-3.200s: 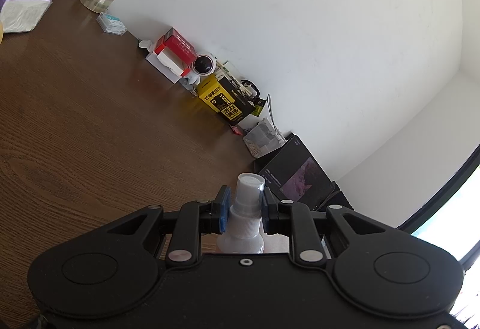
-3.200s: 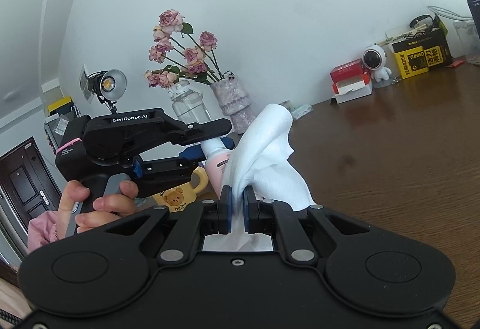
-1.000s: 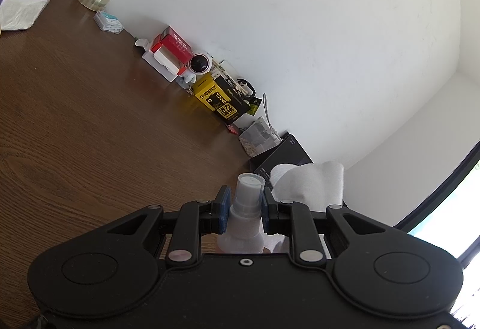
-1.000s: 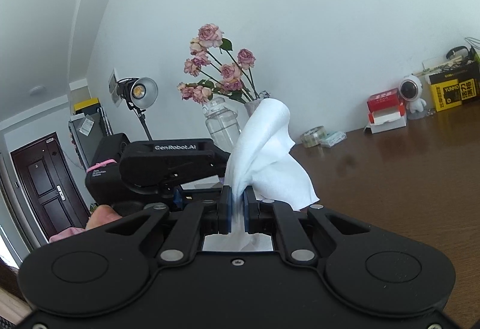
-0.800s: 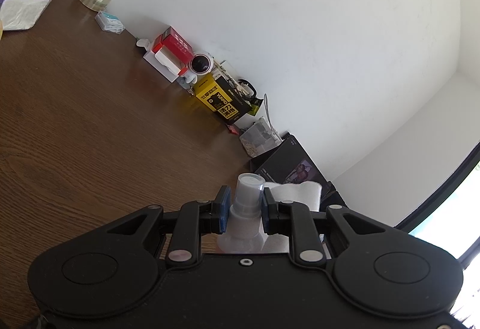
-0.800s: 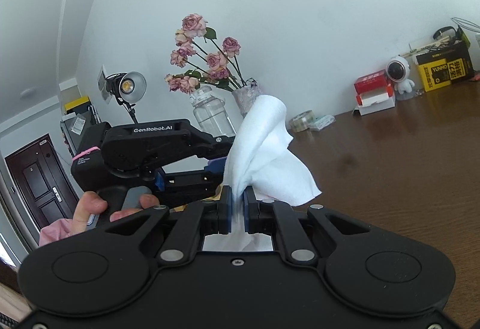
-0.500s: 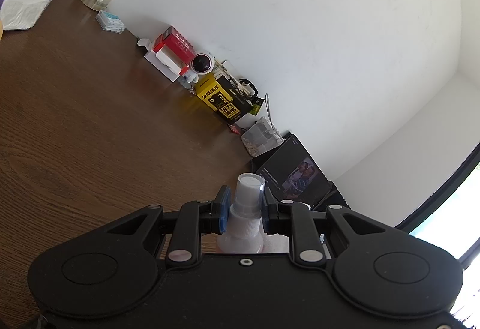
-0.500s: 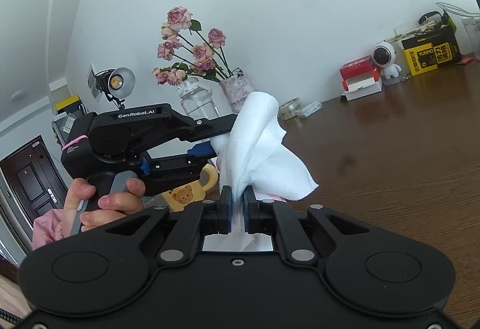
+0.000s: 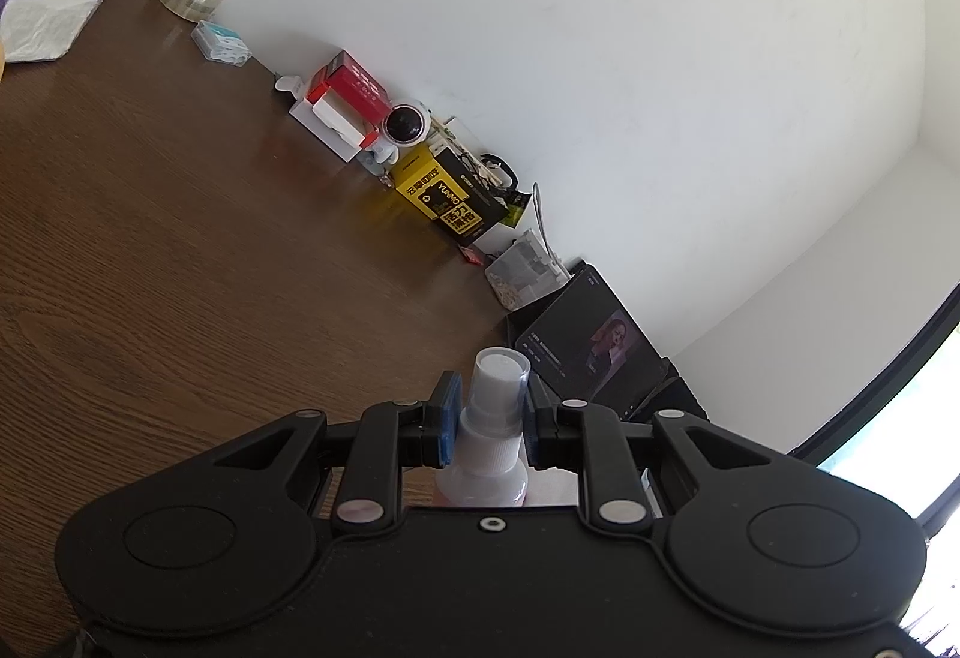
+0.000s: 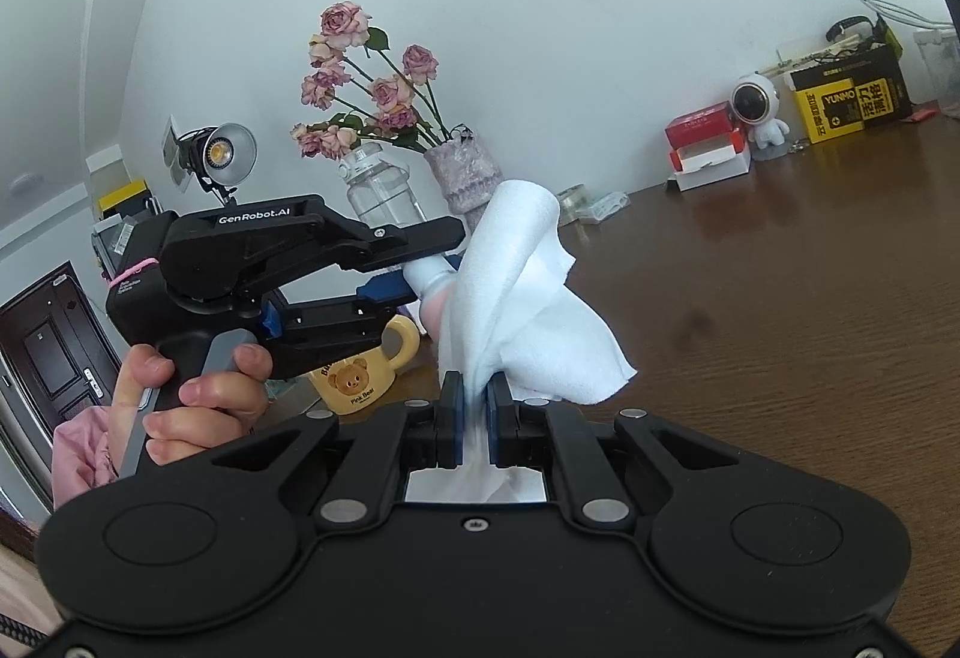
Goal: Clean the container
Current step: 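Wipe the bottle body with the right gripper's tissue while the left gripper holds it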
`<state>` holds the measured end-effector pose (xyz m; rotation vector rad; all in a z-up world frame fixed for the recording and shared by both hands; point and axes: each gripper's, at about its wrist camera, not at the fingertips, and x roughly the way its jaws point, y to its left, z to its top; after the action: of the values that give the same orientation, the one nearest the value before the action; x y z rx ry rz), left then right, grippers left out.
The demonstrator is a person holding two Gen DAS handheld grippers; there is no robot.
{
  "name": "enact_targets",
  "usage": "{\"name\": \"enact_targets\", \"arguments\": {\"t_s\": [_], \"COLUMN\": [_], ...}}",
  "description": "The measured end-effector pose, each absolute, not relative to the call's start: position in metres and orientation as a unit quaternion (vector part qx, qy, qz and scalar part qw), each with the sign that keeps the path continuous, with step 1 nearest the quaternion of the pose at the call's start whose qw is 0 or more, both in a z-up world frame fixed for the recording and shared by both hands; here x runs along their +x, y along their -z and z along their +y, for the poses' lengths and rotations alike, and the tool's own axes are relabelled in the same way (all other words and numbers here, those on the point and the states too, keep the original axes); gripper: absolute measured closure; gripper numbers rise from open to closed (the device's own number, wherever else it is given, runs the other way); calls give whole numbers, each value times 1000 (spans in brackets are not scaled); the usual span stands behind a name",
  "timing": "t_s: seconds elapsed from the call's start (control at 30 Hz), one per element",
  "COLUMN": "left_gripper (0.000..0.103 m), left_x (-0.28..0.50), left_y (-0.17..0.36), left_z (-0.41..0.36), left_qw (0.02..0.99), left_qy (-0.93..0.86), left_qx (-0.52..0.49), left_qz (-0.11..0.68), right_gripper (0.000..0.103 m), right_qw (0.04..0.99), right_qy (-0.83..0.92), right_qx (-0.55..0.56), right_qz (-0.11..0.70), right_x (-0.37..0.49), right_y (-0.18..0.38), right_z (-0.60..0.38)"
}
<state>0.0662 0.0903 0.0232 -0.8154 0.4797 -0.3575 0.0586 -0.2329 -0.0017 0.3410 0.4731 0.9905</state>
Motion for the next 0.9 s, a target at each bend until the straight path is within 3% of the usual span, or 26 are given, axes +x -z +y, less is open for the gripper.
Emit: {"name": "enact_targets", "arguments": {"t_s": [0.4, 0.9], "left_gripper": [82, 82], "left_x": [64, 65], "left_y": [-24, -22], "left_z": [89, 92], "left_qw": [875, 877], "left_qy": [178, 171], "left_qx": [-387, -388], "left_qz": [230, 228], "right_gripper": [95, 95], "right_qw": [839, 846], "right_qy": [-491, -449], "right_qx": [150, 172], "right_qz": [177, 228], "right_x": [66, 70], "right_y": [-26, 5], "right_z": [-218, -247]}}
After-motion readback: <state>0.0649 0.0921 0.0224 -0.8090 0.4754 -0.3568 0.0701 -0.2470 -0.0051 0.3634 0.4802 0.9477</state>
